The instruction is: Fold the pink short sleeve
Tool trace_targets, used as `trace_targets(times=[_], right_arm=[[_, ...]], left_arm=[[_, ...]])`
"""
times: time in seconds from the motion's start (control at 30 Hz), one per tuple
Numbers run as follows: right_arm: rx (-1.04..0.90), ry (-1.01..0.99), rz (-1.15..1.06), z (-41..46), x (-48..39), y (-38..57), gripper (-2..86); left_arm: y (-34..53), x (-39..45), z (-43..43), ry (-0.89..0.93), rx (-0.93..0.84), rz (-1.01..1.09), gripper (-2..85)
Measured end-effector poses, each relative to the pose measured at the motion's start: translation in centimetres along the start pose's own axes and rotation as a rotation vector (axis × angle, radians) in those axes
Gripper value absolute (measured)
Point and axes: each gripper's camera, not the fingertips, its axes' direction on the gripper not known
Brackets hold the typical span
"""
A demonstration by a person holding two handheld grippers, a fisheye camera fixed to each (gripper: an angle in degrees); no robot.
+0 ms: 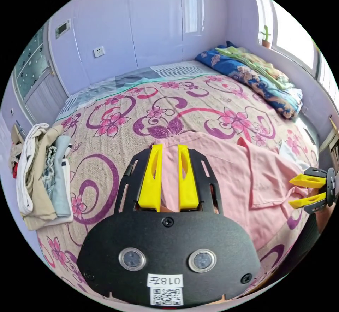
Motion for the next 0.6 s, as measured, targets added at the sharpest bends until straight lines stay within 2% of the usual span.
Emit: trace_targets(times=[0.17, 0.33, 0.4, 0.5, 0.6], right_arm=[[-0.079, -0.06, -0.053, 4.9, -0.3, 0.8, 10.1], [-0.164, -0.037, -0.041, 8.3, 0.0, 2.9, 7.3], [-0.15, 0.016, 0.006, 8.1, 0.5, 3.8, 2.7], [-0.151, -0.012, 0.11, 7.5, 2.3, 5.5, 1.1], [-0.07, -0.026, 0.225, 5.4, 4.2, 7.9, 0.5]], left_arm=[[-1.6, 0.3, 1.7, -0.017, -0.039, 0.045, 7.7], [-1.7, 1.0, 2.0, -0.016, -0.057, 0.06, 7.5], [-1.9, 1.5, 1.4, -0.043, -0.047, 0.082, 7.5], [-2.0, 1.7, 0.8, -0.09, -0.053, 0.086, 8.5], [-2.0, 1.6, 1.4, -0.08, -0.109, 0.081, 9.4]])
